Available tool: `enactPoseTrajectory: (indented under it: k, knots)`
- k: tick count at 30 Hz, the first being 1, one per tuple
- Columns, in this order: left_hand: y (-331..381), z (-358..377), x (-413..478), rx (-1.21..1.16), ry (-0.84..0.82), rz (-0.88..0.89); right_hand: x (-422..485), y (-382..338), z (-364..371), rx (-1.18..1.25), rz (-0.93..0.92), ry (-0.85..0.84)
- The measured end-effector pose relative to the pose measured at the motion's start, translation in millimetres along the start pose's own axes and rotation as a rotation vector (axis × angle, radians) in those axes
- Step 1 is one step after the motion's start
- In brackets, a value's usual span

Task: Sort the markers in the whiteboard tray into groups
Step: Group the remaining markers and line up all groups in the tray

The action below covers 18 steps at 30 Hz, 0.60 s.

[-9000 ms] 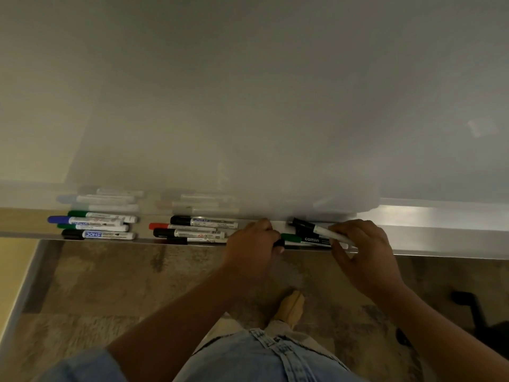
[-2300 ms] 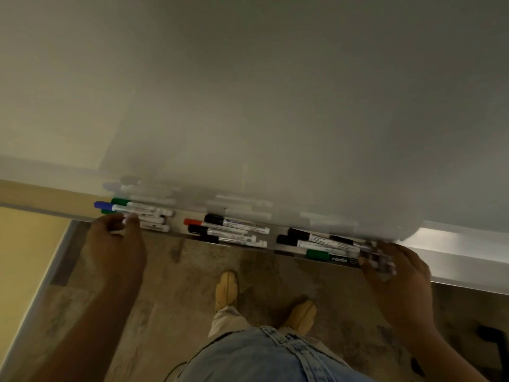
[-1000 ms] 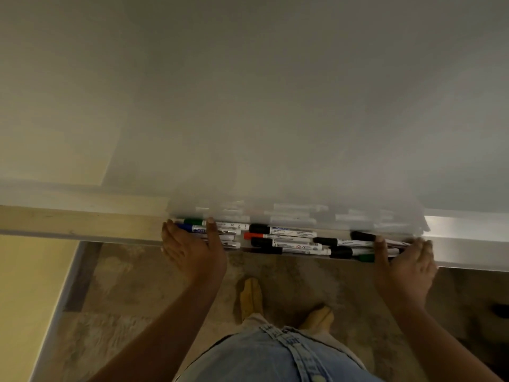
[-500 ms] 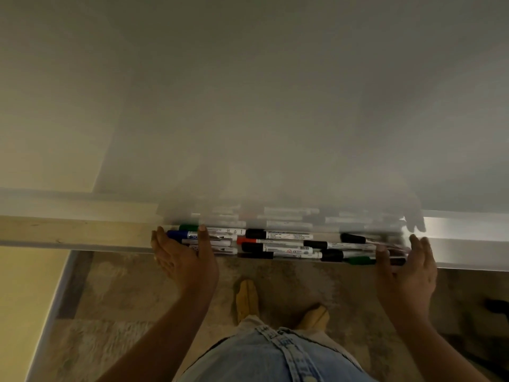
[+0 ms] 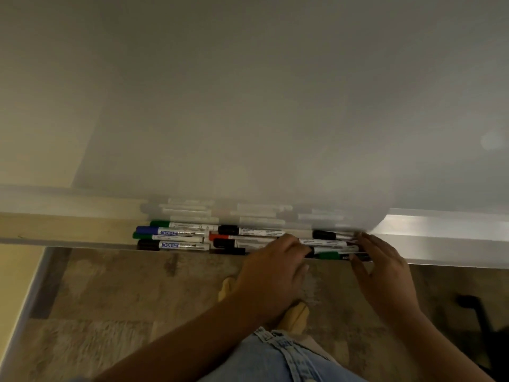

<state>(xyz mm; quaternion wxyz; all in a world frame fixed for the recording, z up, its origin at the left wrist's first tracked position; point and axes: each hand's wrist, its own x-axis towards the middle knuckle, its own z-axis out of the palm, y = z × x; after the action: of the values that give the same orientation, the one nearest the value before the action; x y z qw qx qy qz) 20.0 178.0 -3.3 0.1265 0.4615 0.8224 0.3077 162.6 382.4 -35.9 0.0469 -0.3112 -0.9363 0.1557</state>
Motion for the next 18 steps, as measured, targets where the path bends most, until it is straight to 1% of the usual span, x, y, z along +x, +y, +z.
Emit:
enactPoseTrajectory:
  k: [2,5,8,10,18]
  knots:
    - [12,7,15,0.068,-0.052,0.022,0,5,-1,0.012,-0.014,0.010]
    - [21,15,31,0.217,-0.129,-0.010,-4,16,0,-0.039,-0.113,0.052]
    - [20,24,38,0.324,-0.197,-0.022,-5,26,1,-0.073,-0.192,0.038]
    - [19,32,39,0.339,-0.194,-0.023,-2,29,1,-0.069,-0.202,0.036]
    - [20,57,42,0.261,-0.150,-0.039,2,32,4,-0.044,-0.269,0.042]
